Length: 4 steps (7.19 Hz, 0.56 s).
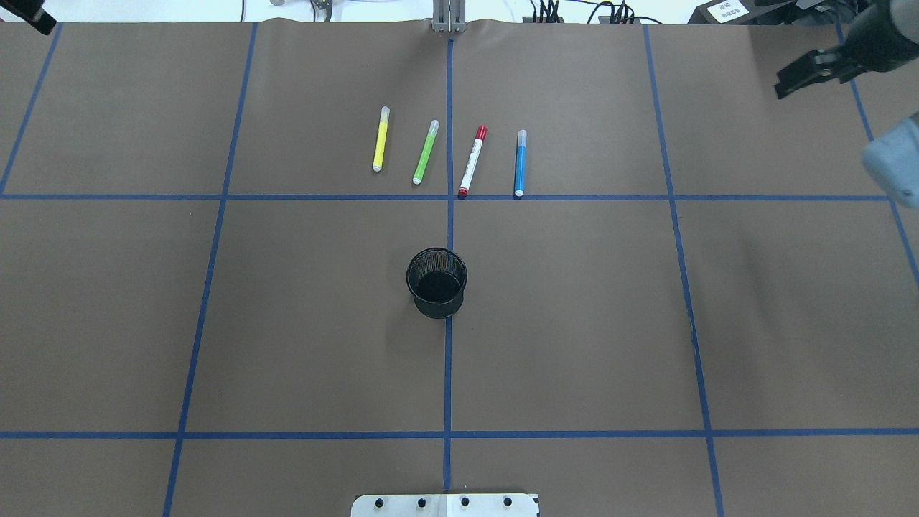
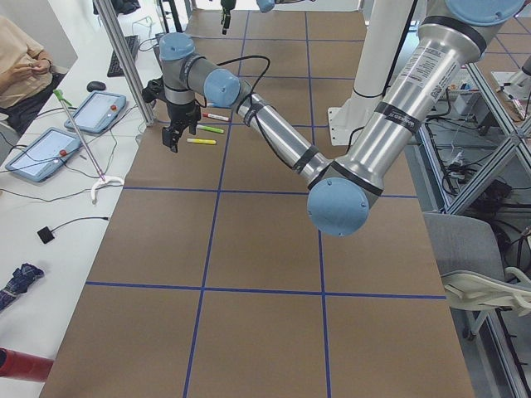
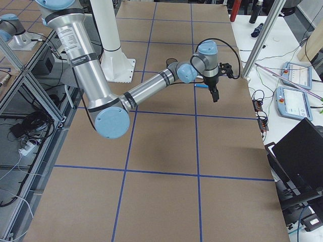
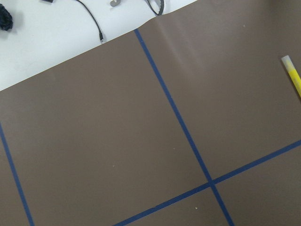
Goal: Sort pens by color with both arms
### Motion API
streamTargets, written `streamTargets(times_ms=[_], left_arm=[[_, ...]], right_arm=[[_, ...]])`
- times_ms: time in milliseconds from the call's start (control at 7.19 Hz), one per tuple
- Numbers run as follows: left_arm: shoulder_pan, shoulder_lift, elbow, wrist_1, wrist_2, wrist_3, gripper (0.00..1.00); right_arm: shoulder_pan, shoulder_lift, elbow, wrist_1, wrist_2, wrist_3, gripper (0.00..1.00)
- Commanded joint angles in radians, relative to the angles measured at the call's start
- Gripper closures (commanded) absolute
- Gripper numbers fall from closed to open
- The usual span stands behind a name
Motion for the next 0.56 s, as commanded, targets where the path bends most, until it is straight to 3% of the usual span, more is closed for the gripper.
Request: streamTargets(times_ms=[0, 278, 417], left_arm=[[-0.117, 0.017, 0.128, 0.000, -0.005, 0.231, 0.00], [-0.191, 0.025, 0.250, -0.007, -0.006, 0.391, 0.00], [-0.214, 0.086, 0.283, -0.010, -0.008, 0.393, 0.00]], right_arm=[[0.240, -0.199, -0.017, 0.003, 0.135, -0.330, 0.00], [0.432, -0.276, -0.147, 0.000, 0.191, -0.576, 0.00], [0.473, -0.278, -0.184, -0.008, 0.200, -0.594, 0.00]])
